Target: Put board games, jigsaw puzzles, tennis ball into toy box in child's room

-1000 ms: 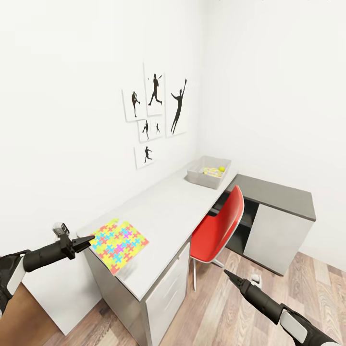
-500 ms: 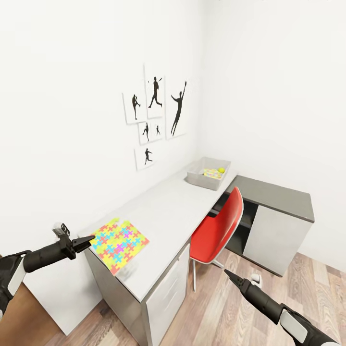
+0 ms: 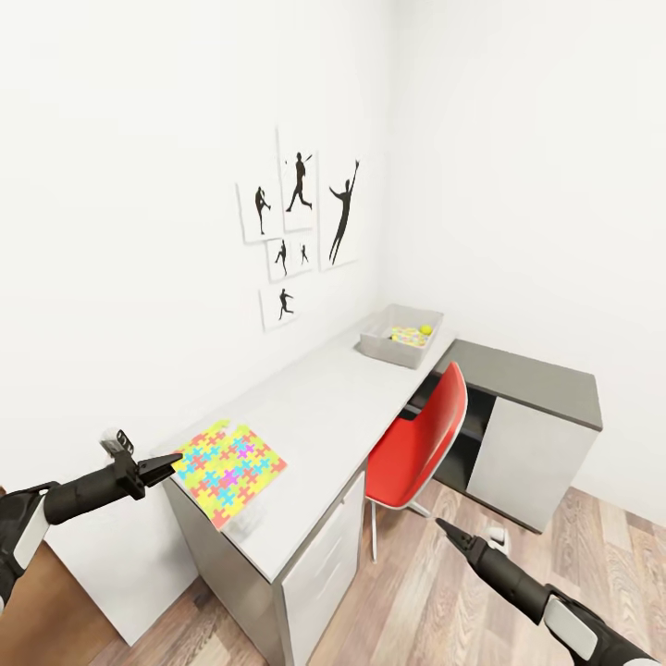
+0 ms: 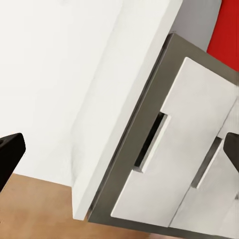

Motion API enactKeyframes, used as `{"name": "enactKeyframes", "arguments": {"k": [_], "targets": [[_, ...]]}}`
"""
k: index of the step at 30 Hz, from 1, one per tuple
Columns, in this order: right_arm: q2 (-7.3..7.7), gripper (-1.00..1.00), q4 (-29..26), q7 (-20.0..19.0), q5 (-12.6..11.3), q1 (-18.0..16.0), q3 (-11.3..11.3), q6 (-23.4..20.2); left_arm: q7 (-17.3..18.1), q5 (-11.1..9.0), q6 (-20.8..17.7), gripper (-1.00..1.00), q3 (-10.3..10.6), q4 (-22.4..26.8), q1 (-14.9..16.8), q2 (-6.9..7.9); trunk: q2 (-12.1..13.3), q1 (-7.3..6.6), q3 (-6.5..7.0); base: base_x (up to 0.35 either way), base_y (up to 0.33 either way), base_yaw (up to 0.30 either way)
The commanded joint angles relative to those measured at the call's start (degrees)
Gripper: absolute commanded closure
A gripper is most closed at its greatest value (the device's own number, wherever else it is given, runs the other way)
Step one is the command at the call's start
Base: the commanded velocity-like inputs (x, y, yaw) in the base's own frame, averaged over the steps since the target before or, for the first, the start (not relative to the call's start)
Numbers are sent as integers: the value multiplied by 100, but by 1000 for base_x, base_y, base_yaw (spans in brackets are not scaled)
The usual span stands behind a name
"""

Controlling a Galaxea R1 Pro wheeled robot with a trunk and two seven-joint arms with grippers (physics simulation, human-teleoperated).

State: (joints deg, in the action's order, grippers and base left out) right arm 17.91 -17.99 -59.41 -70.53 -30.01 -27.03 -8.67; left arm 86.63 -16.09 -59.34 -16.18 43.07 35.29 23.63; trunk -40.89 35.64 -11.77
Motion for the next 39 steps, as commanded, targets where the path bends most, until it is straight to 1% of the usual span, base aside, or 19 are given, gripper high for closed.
{"name": "enactKeyframes", "arguments": {"k": [1,4,5,8,12,20,26,29,31,33,39], "targets": [[18,-100,-10,-18,-64,-5,-24,-87,20,1,-60,100,1,0,4,1,35,-21,10,0,0,0],[31,-100,-32,-7,-88,-5,19,-233,20,0,-60,100,1,-1,4,-2,155,-87,63,0,0,0],[30,-100,-37,2,-88,-5,33,-389,20,0,-60,100,1,-1,4,-4,195,-109,81,0,0,0],[38,-100,-27,20,-77,-5,50,-1035,20,4,-60,100,-7,-5,4,3,315,-175,135,0,0,0],[44,-100,-8,27,-68,-5,60,-1384,20,16,-60,100,-19,-15,4,14,476,-263,207,0,0,0],[43,-100,7,117,-78,-5,64,-1468,20,12,-60,100,-22,-17,4,73,797,-438,351,0,0,0],[39,-100,41,123,-83,-5,225,-1471,36,-6,-66,100,-26,-17,4,218,1037,-570,458,0,0,0],[42,-100,47,123,-79,-5,270,-1464,196,-8,-66,100,-14,-17,4,315,1158,-636,512,0,0,0],[38,-100,48,126,-77,-5,278,-1463,336,-1,-66,100,-7,-17,4,341,1238,-680,548,0,0,0],[37,-100,51,128,-79,-5,290,-1457,337,7,-66,100,-1,-18,4,365,1318,-724,584,-39,0,0],[37,-100,55,131,-77,-5,294,-1422,337,9,-66,100,4,-19,4,370,1559,-856,692,-225,0,0]]}}
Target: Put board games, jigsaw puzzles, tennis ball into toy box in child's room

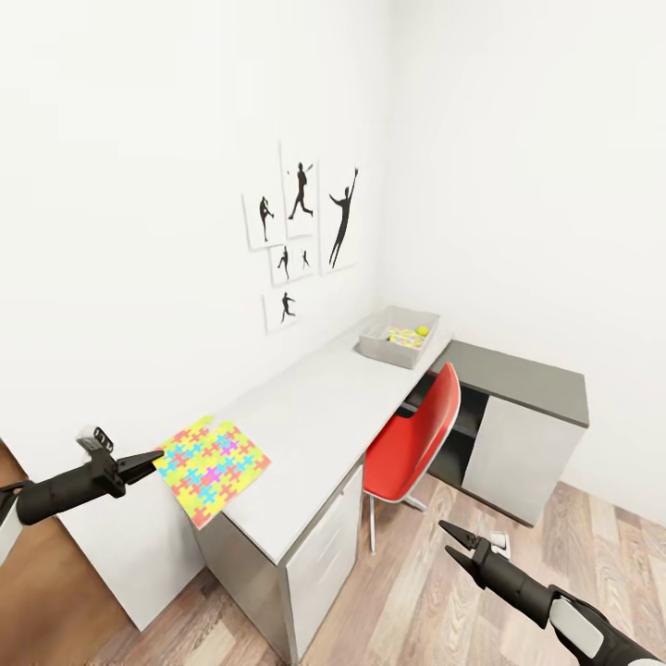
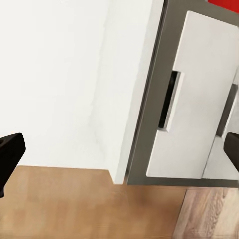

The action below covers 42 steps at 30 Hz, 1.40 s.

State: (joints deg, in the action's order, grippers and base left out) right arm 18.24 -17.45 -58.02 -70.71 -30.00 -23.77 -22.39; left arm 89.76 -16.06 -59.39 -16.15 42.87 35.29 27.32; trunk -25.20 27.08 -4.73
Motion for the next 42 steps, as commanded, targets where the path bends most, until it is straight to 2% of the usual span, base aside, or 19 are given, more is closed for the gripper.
{"name": "enactKeyframes", "arguments": {"k": [1,6,16,24,42], "targets": [[4,-100,0,-8,-59,-6,-31,-49,24,6,-61,100,3,1,4,1,30,-21,6,-107,0,0],[4,-100,2,-7,-58,-6,-31,-46,24,6,-61,100,6,1,4,1,228,-129,94,-37,0,0],[4,-100,82,-7,-61,-6,-25,-38,24,7,-61,100,6,0,4,-5,228,-129,99,-3,0,-18],[4,-100,398,-16,-66,-6,273,122,24,7,-61,100,10,0,4,-9,228,-129,140,0,0,-203],[-3,-100,409,-11,-66,-6,303,197,24,15,-55,100,15,1,4,-9,228,-129,227,0,0,-207]]}}
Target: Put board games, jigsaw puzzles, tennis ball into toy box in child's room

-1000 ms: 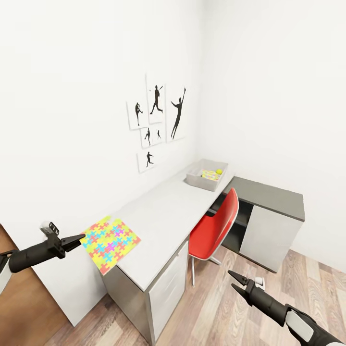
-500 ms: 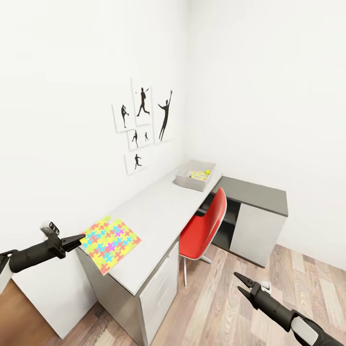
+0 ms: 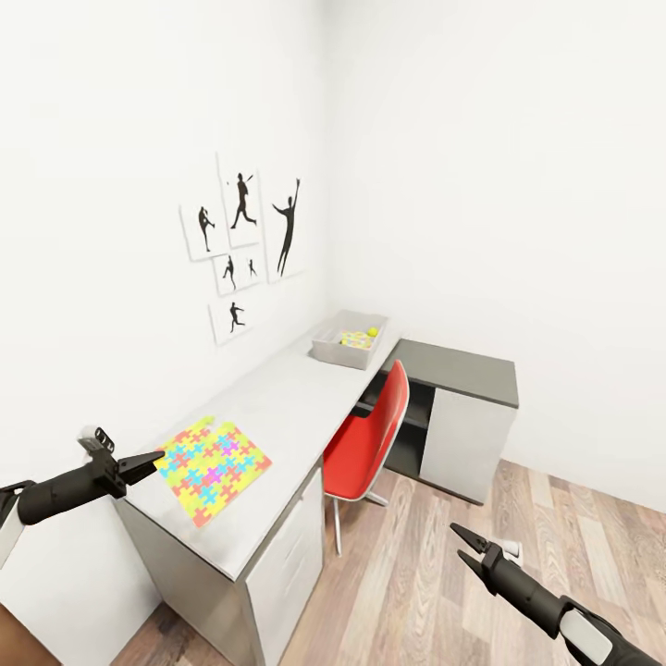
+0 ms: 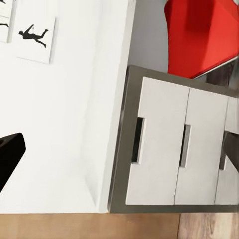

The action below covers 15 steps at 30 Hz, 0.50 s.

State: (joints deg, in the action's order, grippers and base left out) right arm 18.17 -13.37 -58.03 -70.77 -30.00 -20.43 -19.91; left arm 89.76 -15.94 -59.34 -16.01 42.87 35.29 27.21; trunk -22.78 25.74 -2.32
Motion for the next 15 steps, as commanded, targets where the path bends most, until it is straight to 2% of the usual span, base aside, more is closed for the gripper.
{"name": "enactKeyframes", "arguments": {"k": [1,15], "targets": [[3,-100,1,-9,-60,-6,-32,-44,24,3,-60,100,1,1,4,2,-13,4,-13,0,0,-40],[4,-100,1,-14,-60,-6,-31,-22,24,3,-57,100,1,0,4,-1,-13,4,-12,0,0,-12]]}}
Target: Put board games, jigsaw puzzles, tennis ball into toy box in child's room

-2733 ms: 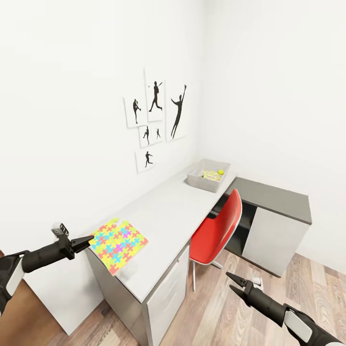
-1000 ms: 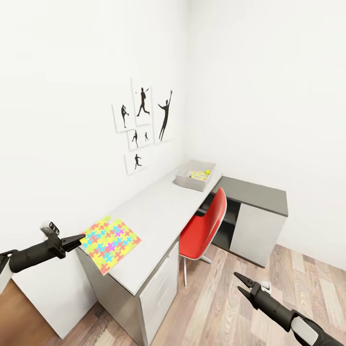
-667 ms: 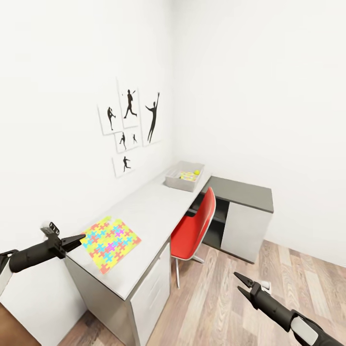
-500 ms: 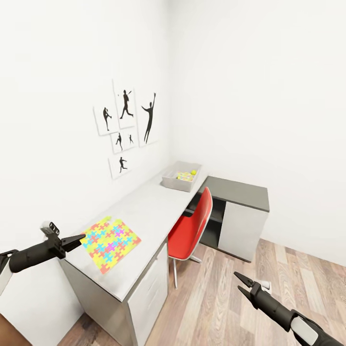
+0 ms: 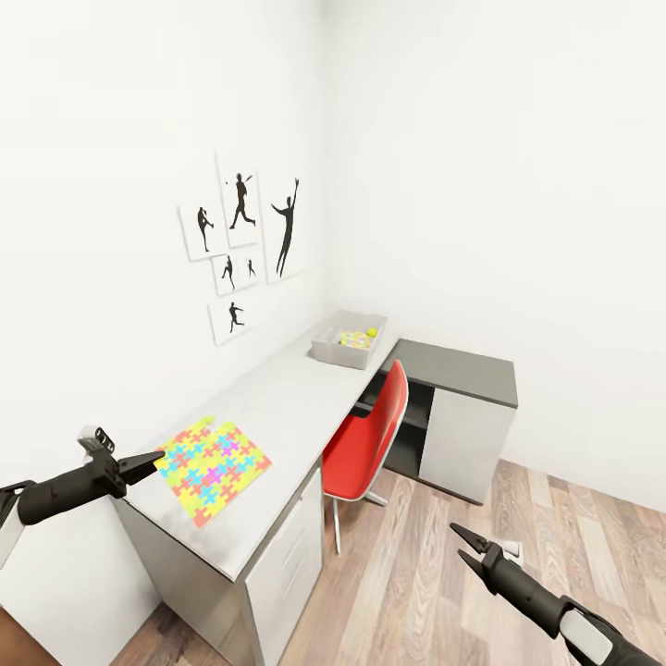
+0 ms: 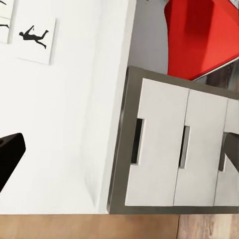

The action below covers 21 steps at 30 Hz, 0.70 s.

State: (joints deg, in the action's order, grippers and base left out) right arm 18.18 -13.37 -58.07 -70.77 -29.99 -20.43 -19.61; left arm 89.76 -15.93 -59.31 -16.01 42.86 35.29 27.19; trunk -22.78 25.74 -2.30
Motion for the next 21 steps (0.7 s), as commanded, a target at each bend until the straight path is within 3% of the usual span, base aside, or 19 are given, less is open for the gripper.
{"name": "enactKeyframes", "arguments": {"k": [1,21], "targets": [[6,-100,2,-10,-60,-6,-32,-52,24,3,-58,100,1,0,4,0,-13,4,-12,0,0,-144],[-3,-100,2,-11,-60,-6,-32,-34,24,3,-56,100,-7,3,4,5,-13,4,67,0,0,-235]]}}
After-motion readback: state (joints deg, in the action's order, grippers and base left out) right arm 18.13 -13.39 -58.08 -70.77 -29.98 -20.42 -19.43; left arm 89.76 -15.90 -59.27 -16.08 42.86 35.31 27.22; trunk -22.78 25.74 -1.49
